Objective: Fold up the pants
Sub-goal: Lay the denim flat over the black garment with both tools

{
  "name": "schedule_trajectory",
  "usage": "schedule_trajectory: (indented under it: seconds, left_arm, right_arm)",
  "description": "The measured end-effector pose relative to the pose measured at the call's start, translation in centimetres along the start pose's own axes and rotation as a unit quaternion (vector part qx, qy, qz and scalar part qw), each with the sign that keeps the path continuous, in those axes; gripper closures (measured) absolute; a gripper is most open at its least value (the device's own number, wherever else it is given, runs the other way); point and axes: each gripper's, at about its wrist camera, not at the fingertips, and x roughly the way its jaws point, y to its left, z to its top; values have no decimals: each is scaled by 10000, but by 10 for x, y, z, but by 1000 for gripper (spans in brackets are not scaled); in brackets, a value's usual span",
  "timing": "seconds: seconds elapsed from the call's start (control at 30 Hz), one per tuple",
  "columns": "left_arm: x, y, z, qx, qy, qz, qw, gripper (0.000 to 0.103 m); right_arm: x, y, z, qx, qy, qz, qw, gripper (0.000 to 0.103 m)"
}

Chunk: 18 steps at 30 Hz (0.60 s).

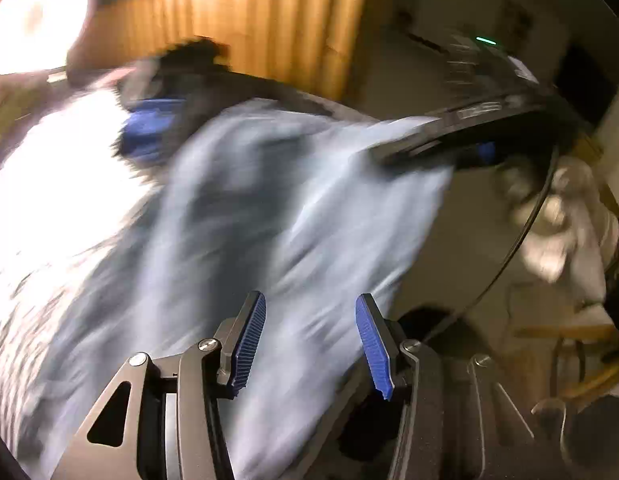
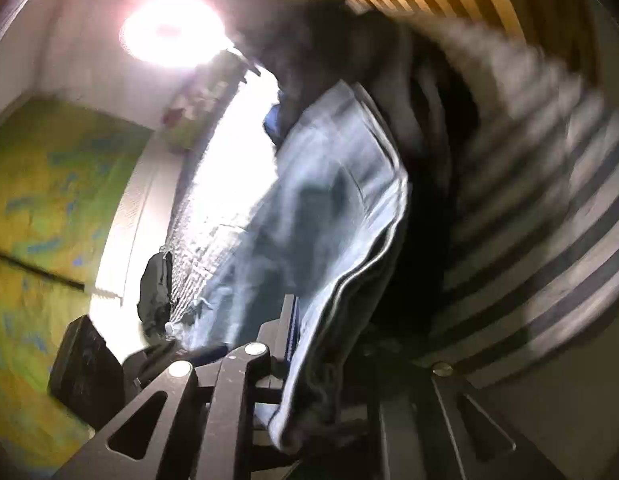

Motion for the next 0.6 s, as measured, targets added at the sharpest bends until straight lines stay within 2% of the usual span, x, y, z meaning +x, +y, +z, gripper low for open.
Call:
schedule_trajectory:
  seconds: [0.07, 0.13, 0.17, 0.2, 0.27, 0.3, 0.33, 0.37, 0.4, 0.43, 0.47, 0.53, 0.6]
  left_arm:
    - [-37, 34, -31, -441, -139, 366, 9983, 50]
    - [-77, 81, -80, -1115, -148, 957, 9890, 50]
    - [-87, 102, -98, -1400, -109, 1216, 9826, 50]
    - [-102, 130, -127, -1904, -66, 1505, 9701, 50]
    - [-117, 161, -170, -2492, 34, 1765, 9522, 50]
    - [-115, 178, -194, -2671, 223, 1891, 9447, 50]
    - [-115, 190, -207, -2801, 407, 1943, 9392, 50]
    - [-108, 196, -221, -2937, 576, 1940, 9342, 50]
    - [-98, 198, -239, -2971, 786, 1846, 9335, 50]
    - [-92, 194, -248, -2863, 821, 1860, 9363, 49]
    - [-95, 188, -252, -2720, 629, 1930, 9406, 47]
    - [-95, 184, -253, -2746, 567, 1963, 9396, 47]
    - [-106, 179, -251, -2878, 430, 1954, 9366, 48]
  right_arm:
    - [-26, 13, -1, -317, -368, -114, 9988, 92]
    - [-30, 11, -1, -470, -501, -496, 9964, 92]
    - [-22, 2, 0, -374, -396, -754, 9957, 93]
    - [-8, -11, 0, -193, -189, -976, 9949, 93]
    - [11, -28, -3, -43, 113, -1329, 9911, 93]
    - [17, -31, -5, -38, 141, -1417, 9898, 93]
    - [15, -32, -5, 38, 75, -1333, 9910, 93]
    - [8, -29, -3, 170, -82, -1036, 9944, 93]
    - [0, -25, -3, 227, -204, -777, 9965, 93]
    - [-7, -19, -2, 230, -330, -593, 9974, 93]
    - [-13, -8, -1, 81, -460, -595, 9971, 93]
    - [-9, 4, 0, -311, -420, -1179, 9916, 93]
    - [9, -2, 0, -267, -88, -1650, 9859, 93]
